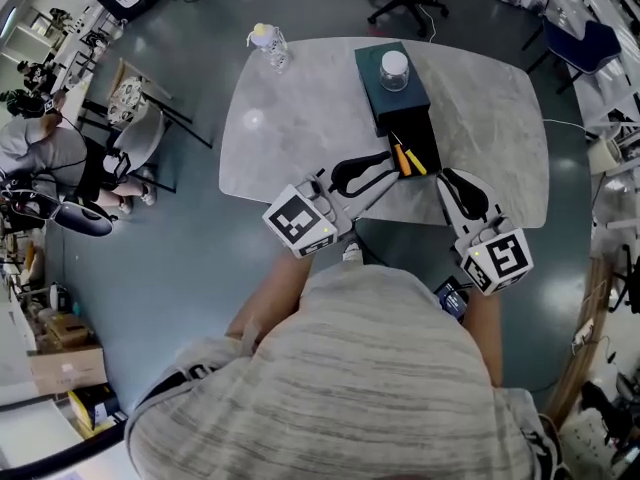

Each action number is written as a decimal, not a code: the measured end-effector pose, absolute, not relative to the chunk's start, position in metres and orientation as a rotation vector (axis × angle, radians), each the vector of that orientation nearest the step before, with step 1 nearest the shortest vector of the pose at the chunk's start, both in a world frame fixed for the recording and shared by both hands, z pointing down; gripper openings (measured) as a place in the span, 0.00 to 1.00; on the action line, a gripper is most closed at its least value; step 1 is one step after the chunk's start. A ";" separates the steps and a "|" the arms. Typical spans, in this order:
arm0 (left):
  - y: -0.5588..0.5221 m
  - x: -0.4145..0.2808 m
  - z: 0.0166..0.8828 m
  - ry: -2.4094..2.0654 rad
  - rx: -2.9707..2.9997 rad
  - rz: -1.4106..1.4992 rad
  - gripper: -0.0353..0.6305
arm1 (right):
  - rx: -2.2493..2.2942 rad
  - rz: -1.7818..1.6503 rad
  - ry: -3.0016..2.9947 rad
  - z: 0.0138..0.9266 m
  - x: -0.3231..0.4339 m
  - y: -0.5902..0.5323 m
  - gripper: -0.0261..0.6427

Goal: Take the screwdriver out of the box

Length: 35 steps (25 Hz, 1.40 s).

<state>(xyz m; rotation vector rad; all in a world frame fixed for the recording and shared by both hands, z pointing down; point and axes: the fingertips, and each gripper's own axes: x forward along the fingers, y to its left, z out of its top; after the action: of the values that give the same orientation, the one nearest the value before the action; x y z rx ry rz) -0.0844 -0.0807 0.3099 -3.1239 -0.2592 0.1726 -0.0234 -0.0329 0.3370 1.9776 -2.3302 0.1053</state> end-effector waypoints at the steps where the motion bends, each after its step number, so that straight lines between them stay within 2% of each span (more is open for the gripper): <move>1: -0.090 -0.085 0.311 -0.267 -3.126 0.174 0.20 | 1.981 0.120 -2.316 0.340 -0.022 -0.041 0.06; 9: -0.144 -0.086 0.324 -0.371 -3.133 0.174 0.12 | 2.020 0.206 -2.197 0.357 -0.014 -0.087 0.07; 21: -0.174 -0.055 0.357 -0.380 -3.188 0.123 0.11 | 1.888 0.426 -2.133 0.411 0.013 -0.131 0.11; 28: -0.192 -0.027 0.376 -0.342 -3.235 0.077 0.11 | 1.699 0.680 -2.078 0.462 0.031 -0.151 0.14; 35: -0.196 0.003 0.402 -0.292 -3.297 0.042 0.11 | 1.585 0.824 -2.021 0.508 0.048 -0.162 0.14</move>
<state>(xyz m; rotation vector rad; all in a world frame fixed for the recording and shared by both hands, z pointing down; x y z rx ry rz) 0.0025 -0.1956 0.4022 -3.2974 -0.2922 0.0416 0.0476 -0.1619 0.5075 1.5845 -2.0210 0.8238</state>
